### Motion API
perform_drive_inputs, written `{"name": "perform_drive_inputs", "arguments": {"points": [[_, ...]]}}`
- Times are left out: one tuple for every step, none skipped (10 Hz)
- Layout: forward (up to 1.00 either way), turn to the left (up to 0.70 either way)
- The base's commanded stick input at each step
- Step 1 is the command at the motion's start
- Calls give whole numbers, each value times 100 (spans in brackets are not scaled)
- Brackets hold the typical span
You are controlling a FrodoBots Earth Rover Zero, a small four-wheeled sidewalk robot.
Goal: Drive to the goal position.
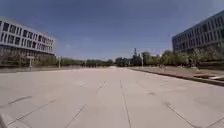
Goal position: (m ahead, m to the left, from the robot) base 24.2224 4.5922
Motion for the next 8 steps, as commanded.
{"name": "perform_drive_inputs", "arguments": {"points": [[70, 1], [70, 1], [70, 1], [70, 1], [70, 1], [70, 1], [70, 1], [70, 1]]}}
